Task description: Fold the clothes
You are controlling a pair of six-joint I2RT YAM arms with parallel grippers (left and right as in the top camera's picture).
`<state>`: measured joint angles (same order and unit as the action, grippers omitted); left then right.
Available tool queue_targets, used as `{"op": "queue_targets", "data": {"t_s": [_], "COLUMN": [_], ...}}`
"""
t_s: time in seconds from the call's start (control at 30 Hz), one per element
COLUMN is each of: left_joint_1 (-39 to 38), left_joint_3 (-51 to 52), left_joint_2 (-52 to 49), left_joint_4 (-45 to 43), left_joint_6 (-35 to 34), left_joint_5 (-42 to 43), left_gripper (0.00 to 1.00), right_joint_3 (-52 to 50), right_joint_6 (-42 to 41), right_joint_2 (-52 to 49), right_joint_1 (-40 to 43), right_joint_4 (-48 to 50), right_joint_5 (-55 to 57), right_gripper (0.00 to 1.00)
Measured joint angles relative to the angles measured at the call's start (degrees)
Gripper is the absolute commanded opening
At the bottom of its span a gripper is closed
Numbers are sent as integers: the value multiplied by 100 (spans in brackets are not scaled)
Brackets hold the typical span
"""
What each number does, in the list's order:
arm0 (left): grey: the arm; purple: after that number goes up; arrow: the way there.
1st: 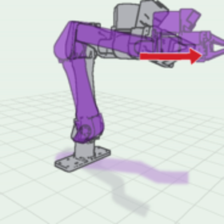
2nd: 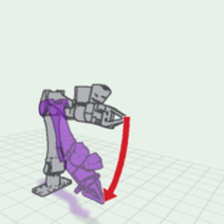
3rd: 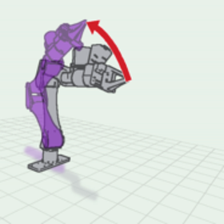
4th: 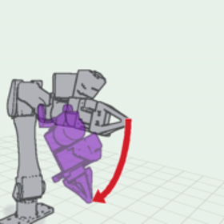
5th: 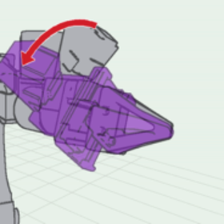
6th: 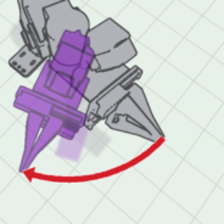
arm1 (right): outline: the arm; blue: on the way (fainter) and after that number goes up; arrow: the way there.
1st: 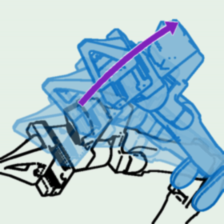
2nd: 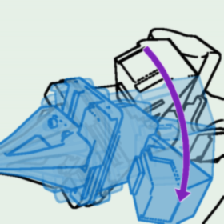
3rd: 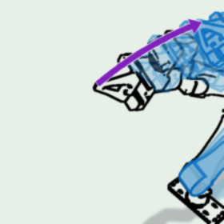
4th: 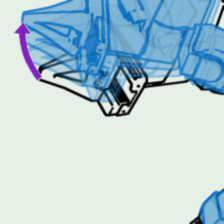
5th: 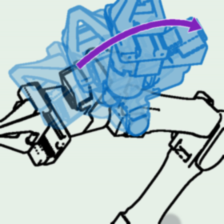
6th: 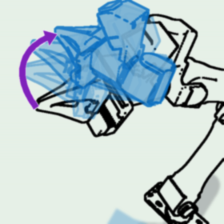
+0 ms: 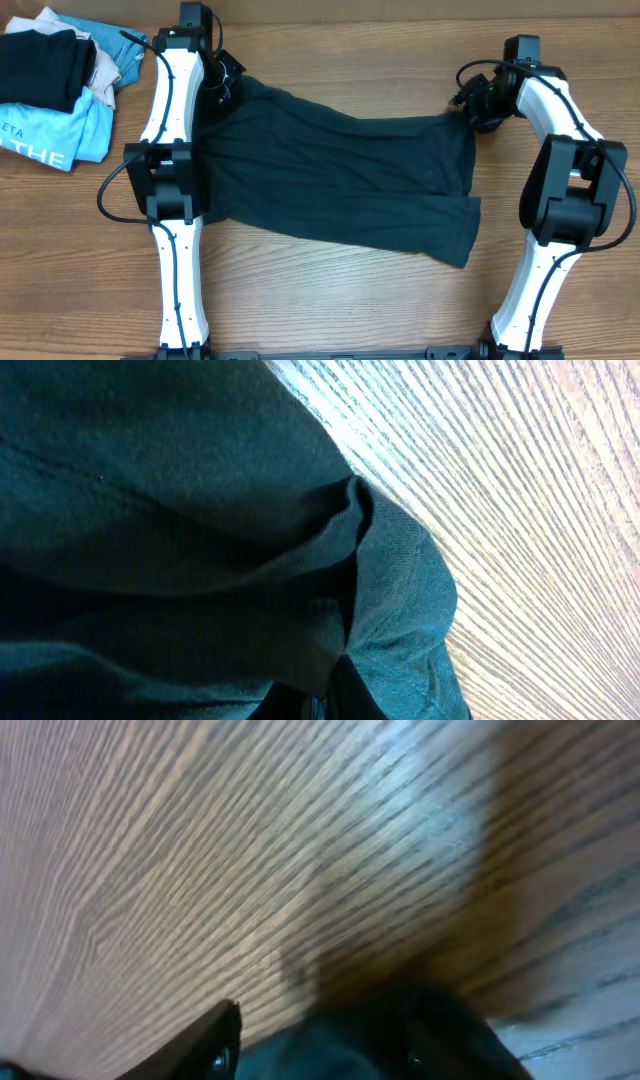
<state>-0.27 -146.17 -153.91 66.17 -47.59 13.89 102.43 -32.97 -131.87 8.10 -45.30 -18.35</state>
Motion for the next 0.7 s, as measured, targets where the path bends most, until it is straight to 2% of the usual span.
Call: {"op": "queue_targets", "data": {"t_s": [0.03, 0.07, 0.2, 0.37, 0.47, 0.7], "left_joint_1": [0, 0, 0, 79, 243, 568], "left_joint_3": [0, 0, 0, 0, 0, 0], "left_joint_2": [0, 0, 0, 0, 0, 2], "left_joint_4": [0, 0, -9, 20, 341, 1019], "left_joint_6": [-2, 0, 125, 256, 350, 933], "left_joint_5": [0, 0, 201, 986, 1346, 1508], "left_gripper": [4, 4, 4, 4, 4, 4], "right_joint_3": [0, 0, 4, 415, 601, 612], "right_joint_6": [-17, -24, -101, -131, -63, 44], "right_joint_2": [0, -2, -2, -20, -20, -20], "right_joint_1": [0, 0, 28, 343, 487, 501], "right_joint_4": [7, 0, -155, -960, -1169, -1838], "right_joint_5": [-31, -37, -74, -188, -699, -1318], "right_gripper": [12, 4, 4, 4, 4, 4]}}
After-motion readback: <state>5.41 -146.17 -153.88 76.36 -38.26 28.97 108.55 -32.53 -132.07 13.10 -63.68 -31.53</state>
